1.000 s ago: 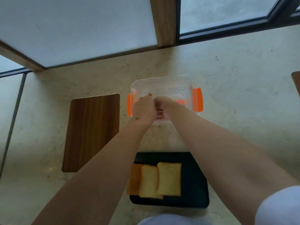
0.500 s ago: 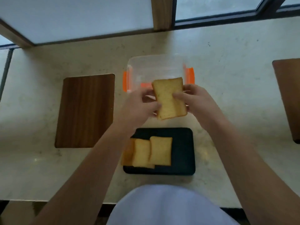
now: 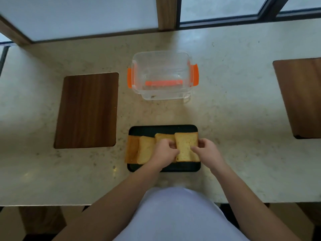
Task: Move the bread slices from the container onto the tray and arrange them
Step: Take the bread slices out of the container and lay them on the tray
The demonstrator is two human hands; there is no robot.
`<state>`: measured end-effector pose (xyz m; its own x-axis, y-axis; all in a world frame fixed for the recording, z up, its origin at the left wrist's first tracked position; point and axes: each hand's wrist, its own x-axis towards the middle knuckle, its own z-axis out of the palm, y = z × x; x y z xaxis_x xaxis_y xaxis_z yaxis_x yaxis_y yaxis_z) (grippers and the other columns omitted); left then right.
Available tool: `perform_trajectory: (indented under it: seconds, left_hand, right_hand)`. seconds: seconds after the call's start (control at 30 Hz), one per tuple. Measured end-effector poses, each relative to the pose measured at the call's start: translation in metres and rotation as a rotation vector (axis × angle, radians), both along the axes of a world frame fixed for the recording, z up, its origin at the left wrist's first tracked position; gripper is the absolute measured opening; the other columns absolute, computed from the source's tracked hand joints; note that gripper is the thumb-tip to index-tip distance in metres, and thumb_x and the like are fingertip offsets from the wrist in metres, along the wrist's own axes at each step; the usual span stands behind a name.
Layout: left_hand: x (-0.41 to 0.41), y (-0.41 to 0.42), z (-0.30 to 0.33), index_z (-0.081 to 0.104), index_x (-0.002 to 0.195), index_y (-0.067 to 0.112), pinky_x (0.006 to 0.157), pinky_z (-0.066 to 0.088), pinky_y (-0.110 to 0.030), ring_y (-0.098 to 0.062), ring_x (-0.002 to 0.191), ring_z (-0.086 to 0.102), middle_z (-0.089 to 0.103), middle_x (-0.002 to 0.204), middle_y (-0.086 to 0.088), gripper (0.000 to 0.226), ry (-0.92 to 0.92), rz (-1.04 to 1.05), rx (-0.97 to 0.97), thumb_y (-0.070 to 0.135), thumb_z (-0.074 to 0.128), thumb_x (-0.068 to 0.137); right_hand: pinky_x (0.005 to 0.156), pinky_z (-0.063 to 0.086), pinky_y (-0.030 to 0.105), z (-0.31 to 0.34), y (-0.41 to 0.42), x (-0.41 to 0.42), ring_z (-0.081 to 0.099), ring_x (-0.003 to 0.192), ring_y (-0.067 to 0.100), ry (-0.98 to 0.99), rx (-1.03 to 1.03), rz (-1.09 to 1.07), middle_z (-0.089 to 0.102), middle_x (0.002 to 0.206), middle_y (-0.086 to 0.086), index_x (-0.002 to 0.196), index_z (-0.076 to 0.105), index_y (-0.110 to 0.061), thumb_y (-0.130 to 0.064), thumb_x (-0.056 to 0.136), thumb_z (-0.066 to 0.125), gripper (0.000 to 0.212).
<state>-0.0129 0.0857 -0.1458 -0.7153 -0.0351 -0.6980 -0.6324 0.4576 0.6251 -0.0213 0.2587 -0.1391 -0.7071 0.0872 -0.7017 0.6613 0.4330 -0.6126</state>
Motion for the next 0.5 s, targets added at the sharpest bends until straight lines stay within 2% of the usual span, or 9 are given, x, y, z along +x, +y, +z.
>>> perform_trajectory:
  seconds: [0.07, 0.13, 0.2, 0.23, 0.3, 0.37, 0.5]
  left_hand:
    - [0.001, 0.002, 0.004, 0.064, 0.098, 0.033, 0.061, 0.045, -0.016, -0.001, 0.08, 0.06, 0.061, 0.084, 0.018, 0.021, 0.068, -0.022, -0.042, 0.023, 0.074, 0.082]
    - [0.006, -0.002, 0.008, 0.063, 0.117, 0.024, 0.064, 0.042, -0.014, 0.001, 0.085, 0.057, 0.059, 0.093, 0.019, 0.032, 0.107, -0.049, -0.038, 0.024, 0.071, 0.086]
    - [0.014, -0.012, 0.014, 0.061, 0.124, 0.022, 0.067, 0.045, -0.015, 0.0, 0.09, 0.058, 0.062, 0.101, 0.014, 0.035, 0.133, -0.07, -0.05, 0.023, 0.066, 0.089]
    - [0.019, -0.019, 0.017, 0.062, 0.12, 0.024, 0.067, 0.047, -0.016, -0.001, 0.089, 0.06, 0.064, 0.1, 0.012, 0.031, 0.138, -0.07, -0.054, 0.023, 0.065, 0.09]
    - [0.029, -0.034, 0.022, 0.064, 0.11, 0.029, 0.065, 0.05, -0.018, -0.002, 0.083, 0.065, 0.067, 0.094, 0.01, 0.02, 0.133, -0.058, -0.048, 0.024, 0.064, 0.09]
    - [0.041, -0.05, 0.025, 0.064, 0.103, 0.029, 0.064, 0.051, -0.019, 0.0, 0.076, 0.066, 0.069, 0.088, 0.008, 0.015, 0.142, -0.038, -0.044, 0.023, 0.064, 0.09]
    - [0.066, -0.083, 0.028, 0.065, 0.095, 0.028, 0.065, 0.054, -0.026, -0.005, 0.072, 0.068, 0.07, 0.082, 0.003, 0.009, 0.191, 0.138, -0.082, 0.021, 0.065, 0.089]
  right_hand:
    - [0.091, 0.054, 0.039, 0.003, 0.003, -0.002, 0.064, 0.108, 0.021, 0.018, 0.018, 0.018, 0.068, 0.122, 0.006, 0.135, 0.057, -0.007, -0.016, 0.094, 0.066, 0.043]
    - [0.093, 0.055, 0.043, 0.004, 0.007, -0.002, 0.064, 0.107, 0.023, 0.026, 0.07, 0.081, 0.068, 0.124, 0.009, 0.132, 0.059, -0.007, -0.014, 0.095, 0.063, 0.039]
    - [0.084, 0.052, 0.033, 0.006, 0.01, -0.001, 0.062, 0.1, 0.021, 0.033, 0.178, 0.175, 0.064, 0.13, 0.011, 0.137, 0.055, -0.007, -0.014, 0.095, 0.061, 0.043]
    - [0.079, 0.049, 0.029, 0.006, 0.011, 0.0, 0.059, 0.096, 0.019, 0.04, 0.22, 0.2, 0.061, 0.134, 0.012, 0.141, 0.051, -0.008, -0.014, 0.095, 0.06, 0.047]
    - [0.08, 0.047, 0.028, 0.008, 0.012, 0.002, 0.058, 0.101, 0.019, 0.073, 0.255, 0.231, 0.058, 0.136, 0.011, 0.142, 0.049, -0.009, -0.014, 0.094, 0.061, 0.049]
    - [0.086, 0.048, 0.03, 0.008, 0.008, 0.005, 0.058, 0.109, 0.02, 0.147, 0.283, 0.285, 0.058, 0.134, 0.007, 0.137, 0.053, -0.012, -0.015, 0.093, 0.063, 0.045]
    - [0.083, 0.046, 0.026, 0.01, -0.016, 0.01, 0.056, 0.103, 0.01, 0.278, 0.283, 0.468, 0.059, 0.123, -0.003, 0.127, 0.059, -0.02, -0.022, 0.092, 0.063, 0.035]
